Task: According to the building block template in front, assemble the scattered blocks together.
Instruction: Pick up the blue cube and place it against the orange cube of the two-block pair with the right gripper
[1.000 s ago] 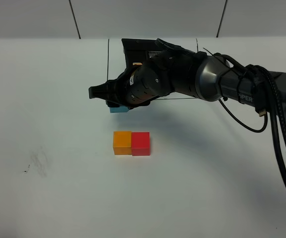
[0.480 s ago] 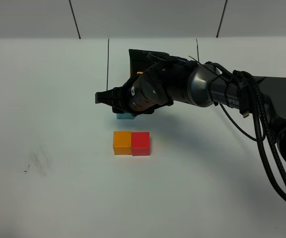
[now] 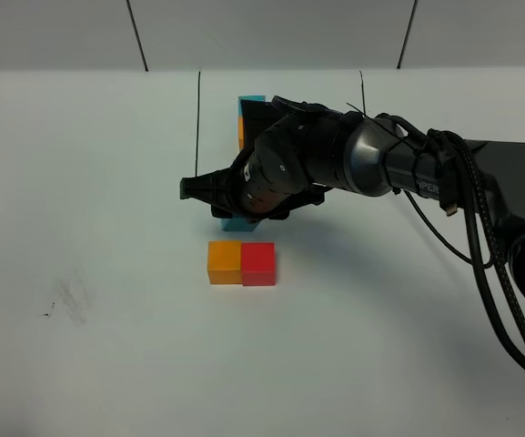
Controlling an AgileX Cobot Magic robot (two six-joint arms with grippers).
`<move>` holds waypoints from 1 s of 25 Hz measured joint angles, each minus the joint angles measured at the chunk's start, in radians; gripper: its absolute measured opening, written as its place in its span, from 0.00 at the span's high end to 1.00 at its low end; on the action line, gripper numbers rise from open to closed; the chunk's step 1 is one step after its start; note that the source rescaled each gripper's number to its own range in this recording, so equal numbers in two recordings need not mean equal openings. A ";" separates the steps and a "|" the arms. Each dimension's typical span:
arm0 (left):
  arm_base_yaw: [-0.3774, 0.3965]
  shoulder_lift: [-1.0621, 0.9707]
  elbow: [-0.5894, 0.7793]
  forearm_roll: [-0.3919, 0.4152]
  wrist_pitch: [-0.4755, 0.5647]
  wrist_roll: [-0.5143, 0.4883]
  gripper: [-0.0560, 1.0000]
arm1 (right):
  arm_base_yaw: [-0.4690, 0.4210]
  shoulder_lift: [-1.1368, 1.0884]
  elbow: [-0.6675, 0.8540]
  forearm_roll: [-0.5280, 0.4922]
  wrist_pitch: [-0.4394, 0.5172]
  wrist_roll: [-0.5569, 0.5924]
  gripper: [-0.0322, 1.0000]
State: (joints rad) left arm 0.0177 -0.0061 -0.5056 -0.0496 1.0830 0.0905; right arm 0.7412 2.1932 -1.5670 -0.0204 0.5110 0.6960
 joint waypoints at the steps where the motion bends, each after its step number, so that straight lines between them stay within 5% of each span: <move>1: 0.000 0.000 0.000 0.000 0.000 0.000 0.95 | 0.000 0.000 0.000 0.000 0.013 -0.001 0.55; 25: 0.000 0.000 0.000 0.000 0.000 0.000 0.95 | 0.010 0.000 -0.004 0.010 -0.010 -0.019 0.55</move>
State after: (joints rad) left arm 0.0177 -0.0061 -0.5056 -0.0496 1.0830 0.0905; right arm 0.7514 2.1932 -1.5709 -0.0107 0.5014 0.6773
